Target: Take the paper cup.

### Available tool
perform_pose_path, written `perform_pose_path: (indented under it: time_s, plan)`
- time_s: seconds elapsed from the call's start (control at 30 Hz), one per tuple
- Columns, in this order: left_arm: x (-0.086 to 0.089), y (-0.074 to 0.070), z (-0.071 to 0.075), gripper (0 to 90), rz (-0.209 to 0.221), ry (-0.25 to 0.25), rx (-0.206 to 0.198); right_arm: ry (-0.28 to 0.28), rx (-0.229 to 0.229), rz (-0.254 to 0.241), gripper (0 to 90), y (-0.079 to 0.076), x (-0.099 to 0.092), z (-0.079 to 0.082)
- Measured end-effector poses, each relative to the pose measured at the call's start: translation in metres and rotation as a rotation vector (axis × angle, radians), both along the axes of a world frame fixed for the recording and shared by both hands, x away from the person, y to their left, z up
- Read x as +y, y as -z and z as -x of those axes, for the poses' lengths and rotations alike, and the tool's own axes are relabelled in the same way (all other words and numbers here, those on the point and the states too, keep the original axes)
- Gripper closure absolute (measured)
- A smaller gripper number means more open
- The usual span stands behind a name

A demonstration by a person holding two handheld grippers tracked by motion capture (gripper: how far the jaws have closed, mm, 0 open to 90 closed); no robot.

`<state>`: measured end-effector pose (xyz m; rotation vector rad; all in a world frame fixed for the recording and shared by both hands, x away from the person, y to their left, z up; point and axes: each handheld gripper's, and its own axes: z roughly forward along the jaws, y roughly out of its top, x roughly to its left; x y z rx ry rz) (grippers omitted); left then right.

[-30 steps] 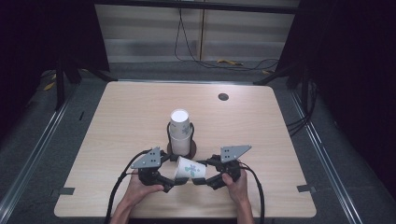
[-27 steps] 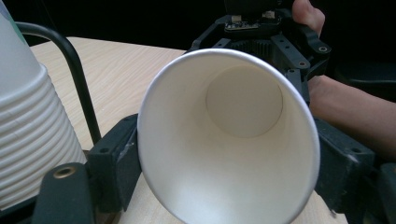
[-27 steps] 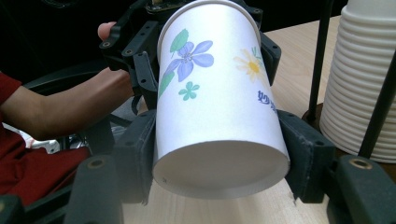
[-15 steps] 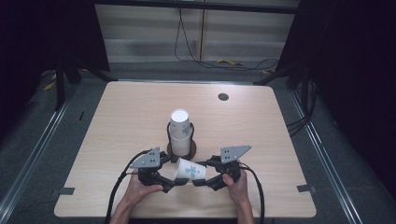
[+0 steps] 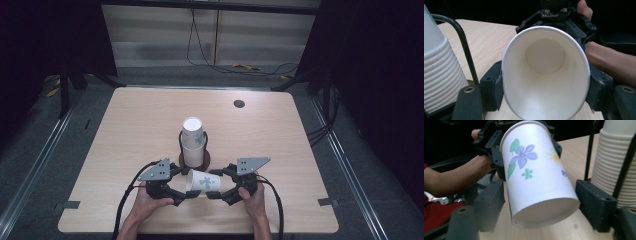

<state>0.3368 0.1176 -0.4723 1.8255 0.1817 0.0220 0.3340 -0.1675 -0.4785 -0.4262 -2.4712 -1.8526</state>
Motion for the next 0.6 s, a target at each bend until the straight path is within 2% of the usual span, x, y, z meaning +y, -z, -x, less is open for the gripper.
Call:
perform_pose_path:
  time_s: [0.17,0.3,0.33,0.37,0.4,0.43,0.47,0.5,0.53,0.6]
  plan:
    - [0.0,0.0,0.0,29.4,-0.023,-0.016,0.004,0.064,-0.009,-0.002,13.1,-0.001,-0.001,0.001]
    - [0.001,0.0,-0.001,29.5,-0.025,-0.021,0.009,0.08,-0.013,-0.009,13.2,-0.001,-0.003,0.002]
    - [0.003,0.0,-0.001,29.5,-0.051,-0.034,0.006,0.099,-0.023,-0.023,12.9,-0.002,-0.006,0.003]
    - [0.003,0.0,-0.001,29.4,-0.051,-0.034,0.006,0.099,-0.023,-0.023,12.9,-0.002,-0.006,0.003]
    - [0.007,-0.001,-0.002,29.3,-0.053,-0.046,0.013,0.139,-0.037,-0.031,12.8,-0.003,-0.008,0.004]
    - [0.007,-0.001,-0.002,29.3,-0.053,-0.046,0.013,0.139,-0.037,-0.031,12.8,-0.003,-0.008,0.004]
    - [0.011,-0.003,-0.002,29.3,-0.052,-0.055,0.015,0.193,-0.033,-0.043,12.8,-0.003,-0.009,0.004]
    - [0.011,-0.003,-0.002,29.4,-0.052,-0.055,0.015,0.193,-0.033,-0.043,12.8,-0.003,-0.009,0.004]
    - [0.015,-0.004,-0.002,29.3,-0.052,-0.069,0.009,0.241,-0.043,-0.035,12.8,-0.003,-0.01,0.006]
    - [0.019,-0.004,-0.002,29.3,-0.048,-0.078,0.009,0.28,-0.054,-0.025,12.8,-0.003,-0.011,0.008]
